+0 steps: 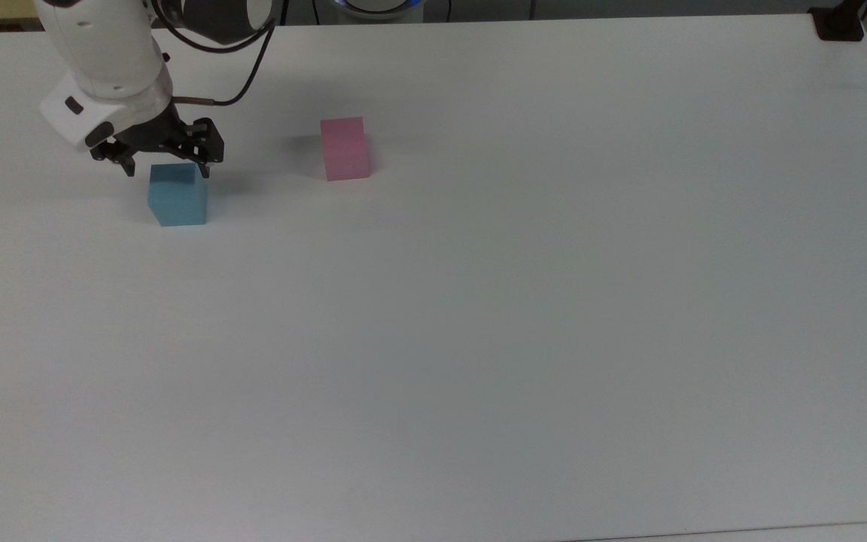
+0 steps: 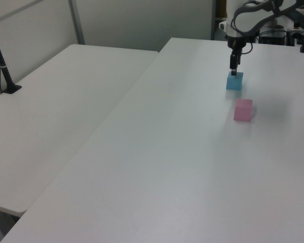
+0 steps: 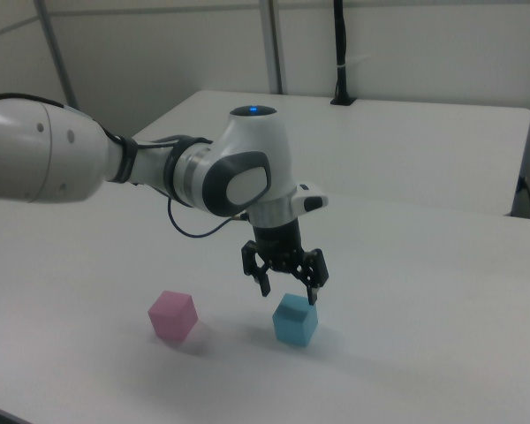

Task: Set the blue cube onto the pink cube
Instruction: 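Move the open gripper over the light-blue cube and lower it, then close the gripper on the light-blue cube, then lift the blue cube and carry it over the pink cube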

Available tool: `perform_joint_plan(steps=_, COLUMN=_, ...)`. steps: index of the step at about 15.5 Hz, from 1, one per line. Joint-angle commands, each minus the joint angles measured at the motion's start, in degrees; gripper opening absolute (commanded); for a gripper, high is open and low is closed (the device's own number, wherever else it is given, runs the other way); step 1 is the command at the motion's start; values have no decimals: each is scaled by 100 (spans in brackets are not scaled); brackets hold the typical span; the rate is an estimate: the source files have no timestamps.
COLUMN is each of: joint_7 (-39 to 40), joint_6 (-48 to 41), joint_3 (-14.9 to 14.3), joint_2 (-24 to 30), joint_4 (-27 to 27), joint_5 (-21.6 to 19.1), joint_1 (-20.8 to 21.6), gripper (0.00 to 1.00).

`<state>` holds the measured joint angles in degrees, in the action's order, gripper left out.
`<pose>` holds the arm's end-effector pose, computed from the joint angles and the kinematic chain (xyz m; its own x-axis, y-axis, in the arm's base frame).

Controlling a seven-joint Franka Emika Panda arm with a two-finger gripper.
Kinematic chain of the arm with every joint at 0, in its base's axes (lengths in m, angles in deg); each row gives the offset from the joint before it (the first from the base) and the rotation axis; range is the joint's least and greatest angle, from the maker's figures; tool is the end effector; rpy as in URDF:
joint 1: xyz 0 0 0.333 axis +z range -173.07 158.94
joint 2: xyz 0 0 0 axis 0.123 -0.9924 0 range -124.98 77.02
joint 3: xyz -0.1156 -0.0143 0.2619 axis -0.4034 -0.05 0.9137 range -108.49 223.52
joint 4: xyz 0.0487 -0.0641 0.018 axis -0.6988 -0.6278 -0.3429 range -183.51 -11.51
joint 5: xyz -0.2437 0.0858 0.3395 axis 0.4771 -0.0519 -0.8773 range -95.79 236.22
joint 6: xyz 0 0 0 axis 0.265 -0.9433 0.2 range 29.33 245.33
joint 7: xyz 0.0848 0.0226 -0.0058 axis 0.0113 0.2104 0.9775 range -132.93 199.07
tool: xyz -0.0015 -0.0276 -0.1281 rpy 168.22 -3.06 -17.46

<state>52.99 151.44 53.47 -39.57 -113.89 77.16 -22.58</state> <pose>0.6022 -0.2214 0.3040 0.9959 0.0688 -0.0590 0.0749 -0.9914 0.1077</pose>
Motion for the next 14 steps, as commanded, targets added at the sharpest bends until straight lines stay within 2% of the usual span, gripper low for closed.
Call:
perform_joint_plan(steps=1, joint_7=12, joint_6=159, joint_3=-44, joint_2=-146, joint_4=-93, joint_5=229, joint_1=31, gripper=100)
perform_joint_plan(steps=5, joint_7=-5, joint_6=176, joint_3=-44, joint_2=-322, joint_4=-75, joint_5=247, joint_1=22, gripper=100)
perform_joint_plan(steps=6, joint_7=3, joint_6=159, joint_3=-44, joint_2=-313, joint_4=-75, joint_5=247, joint_1=23, gripper=88)
perform_joint_plan(steps=8, joint_7=-232, joint_6=89, joint_3=-44, joint_2=-287, joint_4=-66, joint_5=229, joint_1=66, gripper=56)
perform_joint_plan(steps=11, joint_7=-269, joint_6=-463, joint_3=26, joint_2=107, joint_4=-58, joint_5=229, joint_1=75, gripper=51)
perform_joint_plan(steps=14, joint_7=-243, joint_6=-1507, joint_3=350, joint_2=783, joint_4=-101, joint_5=220, joint_1=84, gripper=51)
